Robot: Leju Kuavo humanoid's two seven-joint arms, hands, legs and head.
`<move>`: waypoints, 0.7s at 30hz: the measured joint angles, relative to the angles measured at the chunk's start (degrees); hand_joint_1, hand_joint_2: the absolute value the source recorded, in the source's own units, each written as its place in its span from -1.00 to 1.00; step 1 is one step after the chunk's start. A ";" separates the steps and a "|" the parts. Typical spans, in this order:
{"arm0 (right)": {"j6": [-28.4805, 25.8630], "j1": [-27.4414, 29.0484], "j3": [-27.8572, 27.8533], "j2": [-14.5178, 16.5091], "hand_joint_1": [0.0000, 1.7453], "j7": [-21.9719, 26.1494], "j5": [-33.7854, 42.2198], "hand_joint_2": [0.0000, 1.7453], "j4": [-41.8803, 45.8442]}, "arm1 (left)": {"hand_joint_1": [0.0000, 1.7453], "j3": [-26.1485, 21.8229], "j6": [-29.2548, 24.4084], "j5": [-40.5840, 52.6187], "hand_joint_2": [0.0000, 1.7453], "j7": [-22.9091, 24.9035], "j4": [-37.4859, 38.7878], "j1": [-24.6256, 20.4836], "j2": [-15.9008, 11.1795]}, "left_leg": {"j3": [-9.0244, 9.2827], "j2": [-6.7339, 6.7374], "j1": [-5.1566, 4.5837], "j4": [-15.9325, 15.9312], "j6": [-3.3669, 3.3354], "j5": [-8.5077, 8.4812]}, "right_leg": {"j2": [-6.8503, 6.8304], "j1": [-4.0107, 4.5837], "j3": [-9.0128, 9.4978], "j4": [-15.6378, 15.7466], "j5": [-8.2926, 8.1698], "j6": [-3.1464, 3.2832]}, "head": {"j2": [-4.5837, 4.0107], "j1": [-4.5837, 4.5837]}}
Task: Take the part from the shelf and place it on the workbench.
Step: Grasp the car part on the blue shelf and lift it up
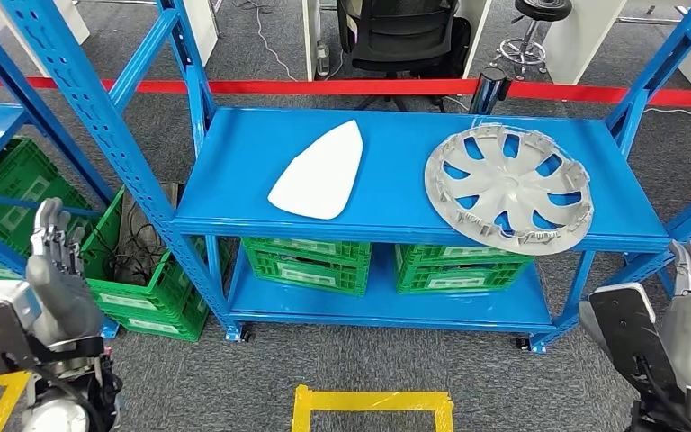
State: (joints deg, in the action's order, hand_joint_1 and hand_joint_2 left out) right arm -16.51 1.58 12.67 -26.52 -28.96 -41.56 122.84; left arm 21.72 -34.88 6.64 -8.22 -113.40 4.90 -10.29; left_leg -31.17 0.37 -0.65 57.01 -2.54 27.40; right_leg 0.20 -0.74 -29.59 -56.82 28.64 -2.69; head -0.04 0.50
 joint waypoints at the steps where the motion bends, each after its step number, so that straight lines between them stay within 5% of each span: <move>1: -0.13 0.00 -0.02 -0.01 -1.00 0.00 -0.16 1.00 0.01 | -1.00 -0.05 -0.19 0.07 -1.00 -0.21 -0.20 0.00 0.01 | 0.21 0.03 0.19 -0.49 -0.28 -0.21 | 0.00 0.02 -0.51 -0.78 0.48 -0.19 | 0.00 0.09; 5: -0.44 0.26 -0.04 -0.01 -1.00 -0.02 -0.36 1.00 -0.05 | -1.00 -0.09 -0.45 0.72 -1.00 -0.27 -0.55 0.12 0.02 | 0.40 0.05 0.51 -1.12 -0.70 -0.49 | 0.02 -0.34 -7.36 -13.40 5.47 -0.89 | 0.00 0.92; 7: -0.49 0.46 -0.04 0.01 -1.00 -0.02 -0.37 1.00 -0.17 | -1.00 -0.08 -0.50 1.15 -1.00 0.03 -0.57 0.19 0.02 | 0.49 -0.09 0.58 -1.04 -0.52 -0.32 | 0.01 -0.63 -9.23 -15.79 4.73 -1.17 | 0.00 1.13; 9: -0.55 0.47 -0.04 0.01 -1.00 -0.01 -0.40 1.00 -0.26 | -1.00 -0.09 -0.62 1.38 -1.00 0.15 -0.72 0.20 0.02 | 0.78 -0.24 0.76 -0.74 -0.05 0.11 | -0.03 -0.96 -7.13 -9.74 0.41 -1.35 | 0.00 1.38; 11: -0.65 0.39 -0.03 0.04 -1.00 0.01 -0.51 1.00 -0.32 | -1.00 -0.10 -0.86 1.60 -1.00 -0.10 -1.09 0.20 0.02 | 0.70 -0.36 0.72 -0.20 0.67 0.65 | -0.06 -0.93 -4.18 -3.14 -1.97 -1.15 | 0.00 1.68; 15: -1.05 0.53 -0.03 0.14 -1.00 0.02 -0.85 1.00 -0.41 | -1.00 -0.08 -1.40 2.34 -1.00 -0.59 -1.85 0.34 0.01 | 0.03 -0.41 0.76 0.24 2.00 1.04 | 0.03 -0.62 -2.94 -1.07 -1.48 0.51 | 0.00 1.33; 17: -1.21 0.59 -0.05 0.16 -1.00 0.02 -0.99 1.00 -0.40 | -1.00 -0.10 -1.67 3.12 -1.00 -0.53 -2.43 0.35 -0.03 | -1.27 -0.40 0.88 2.89 2.51 2.46 | 0.03 -0.79 -2.38 -0.83 -1.25 1.29 | 0.00 0.87; 21: -1.28 0.81 -0.04 0.27 -1.00 0.02 -1.08 1.00 -0.41 | -1.00 -0.12 -1.82 3.66 -1.00 0.21 -3.09 0.57 -0.07 | -9.68 -0.41 0.98 16.81 2.85 6.42 | 0.04 -0.68 -1.60 -0.77 -0.55 2.04 | 0.00 -0.34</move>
State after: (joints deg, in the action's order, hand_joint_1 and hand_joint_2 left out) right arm -17.79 2.39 12.63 -26.24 -28.94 -42.64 122.43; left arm 21.60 -36.70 10.29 -8.02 -116.49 5.47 -10.36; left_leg -40.85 -0.03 0.33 73.82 0.32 33.83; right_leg 0.25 -1.42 -31.19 -57.59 28.09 -0.65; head -0.04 0.16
